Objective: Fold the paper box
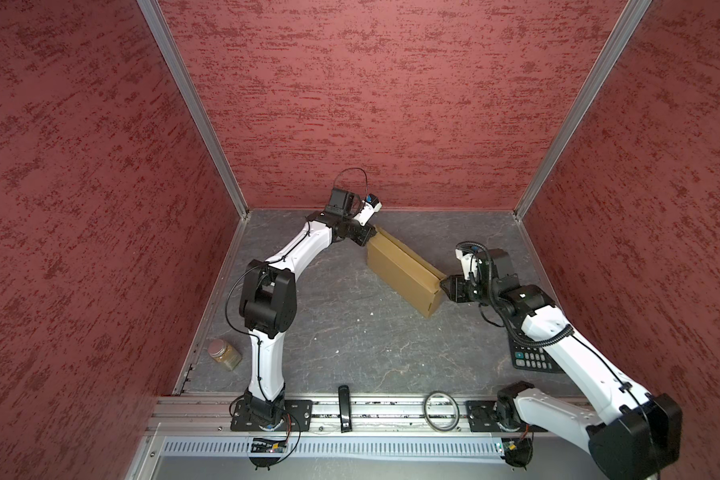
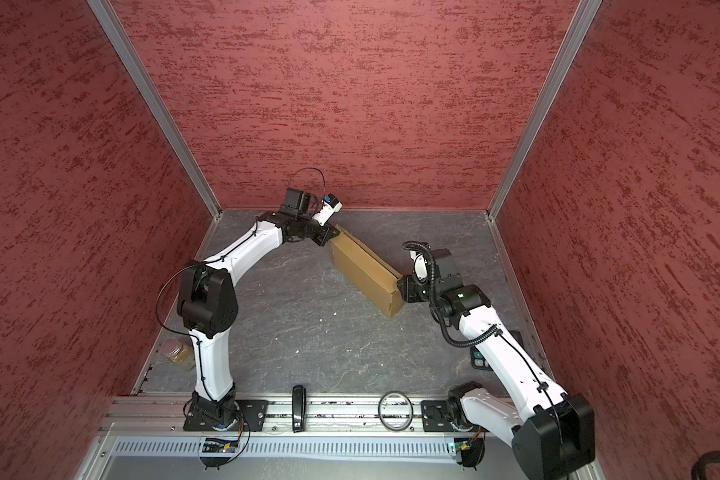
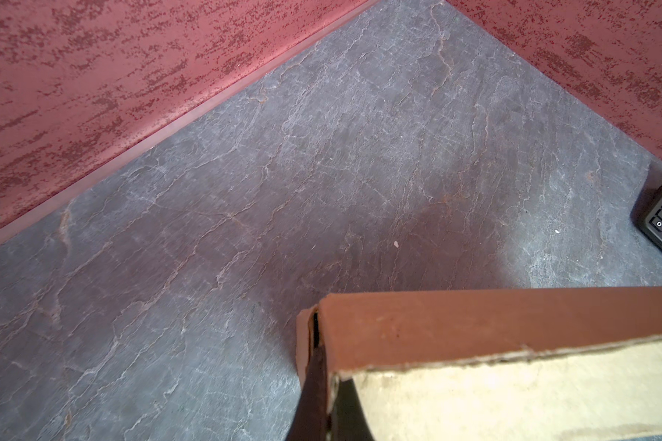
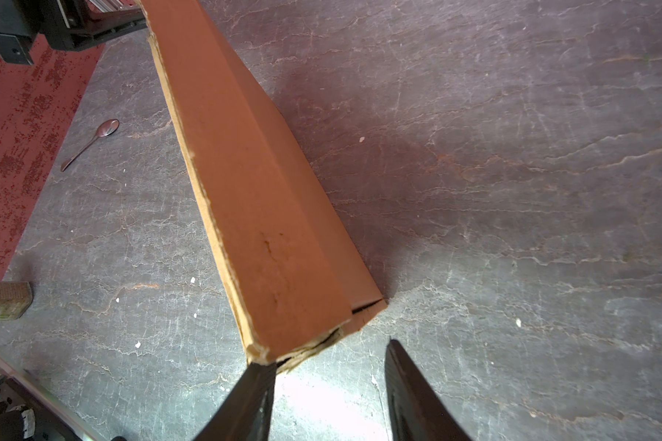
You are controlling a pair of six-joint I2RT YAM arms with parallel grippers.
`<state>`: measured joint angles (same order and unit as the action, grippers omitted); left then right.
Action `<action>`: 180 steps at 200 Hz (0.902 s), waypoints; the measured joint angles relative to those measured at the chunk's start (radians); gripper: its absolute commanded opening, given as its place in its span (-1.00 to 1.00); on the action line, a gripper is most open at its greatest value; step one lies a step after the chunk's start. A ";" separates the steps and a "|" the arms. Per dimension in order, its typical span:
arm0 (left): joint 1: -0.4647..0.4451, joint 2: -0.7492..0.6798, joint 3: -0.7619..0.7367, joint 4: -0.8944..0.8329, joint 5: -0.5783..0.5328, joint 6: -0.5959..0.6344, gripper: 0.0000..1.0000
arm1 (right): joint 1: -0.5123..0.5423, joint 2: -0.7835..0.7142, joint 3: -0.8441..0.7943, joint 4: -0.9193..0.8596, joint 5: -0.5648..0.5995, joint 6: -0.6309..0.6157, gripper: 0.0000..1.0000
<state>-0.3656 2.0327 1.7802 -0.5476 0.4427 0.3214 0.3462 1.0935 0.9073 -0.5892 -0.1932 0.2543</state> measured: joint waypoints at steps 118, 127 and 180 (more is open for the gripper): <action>-0.005 0.000 -0.034 0.069 0.004 -0.014 -1.00 | 0.005 -0.040 -0.067 0.002 -0.017 0.009 0.01; -0.005 0.000 -0.035 0.073 0.004 -0.016 -1.00 | 0.005 -0.047 -0.067 0.002 -0.017 0.008 0.02; -0.005 0.000 -0.047 0.098 0.007 -0.019 -1.00 | 0.018 -0.070 0.028 -0.053 0.000 -0.061 0.18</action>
<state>-0.3706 2.0327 1.7329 -0.4500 0.4500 0.3023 0.3645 1.0237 0.9352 -0.6422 -0.1928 0.1928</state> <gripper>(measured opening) 0.047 0.568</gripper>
